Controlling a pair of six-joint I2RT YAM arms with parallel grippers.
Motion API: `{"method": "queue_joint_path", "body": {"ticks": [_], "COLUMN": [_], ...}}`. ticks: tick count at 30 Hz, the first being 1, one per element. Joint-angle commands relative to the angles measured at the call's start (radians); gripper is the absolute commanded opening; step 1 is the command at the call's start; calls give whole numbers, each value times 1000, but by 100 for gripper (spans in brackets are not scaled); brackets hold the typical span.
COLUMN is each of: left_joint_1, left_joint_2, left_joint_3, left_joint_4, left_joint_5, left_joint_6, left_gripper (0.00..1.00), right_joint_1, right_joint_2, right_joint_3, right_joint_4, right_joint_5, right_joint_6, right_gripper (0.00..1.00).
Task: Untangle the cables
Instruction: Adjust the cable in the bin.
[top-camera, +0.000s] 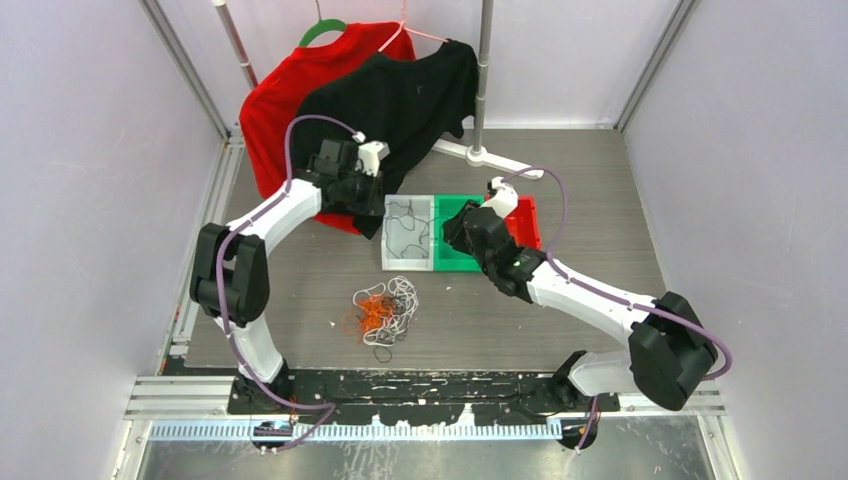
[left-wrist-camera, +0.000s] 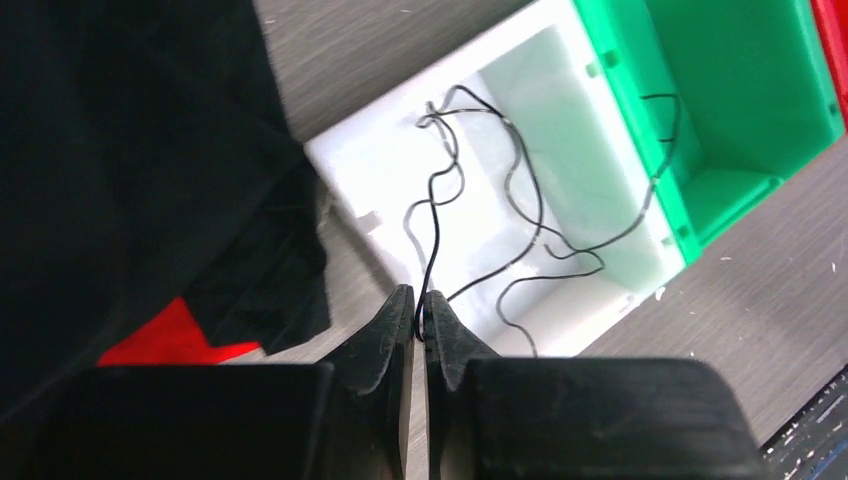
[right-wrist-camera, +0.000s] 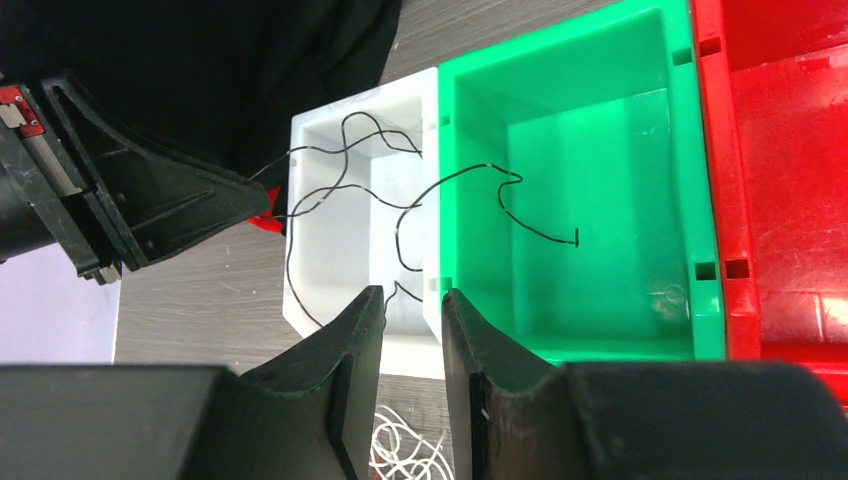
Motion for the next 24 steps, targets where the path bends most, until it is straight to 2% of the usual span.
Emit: {"method": "queue_joint_path", "body": {"ticks": [1,10,17,24], "left_joint_1": [-68,-169,-236,-259], "left_joint_2": [-40,27,122,179], "left_joint_3": [44,54,49,32], "left_joint_4": [-3,2,27,91], "left_joint_5": [-12,-146,-311,-370], "left_joint_6": [-24,106,246,319], "left_gripper": [8,5,2,2], "right_joint_1": [0,0,-7,-27], "right_joint_2": [-15,-9,-25,-85], "right_joint_3": [-9,-34,-52,-72], "right_joint_4": [44,56,43,12], "right_joint_5": [37,45,59,73], "right_joint_6": [16,27,32,21], "right_gripper": [33,33,33,33]}}
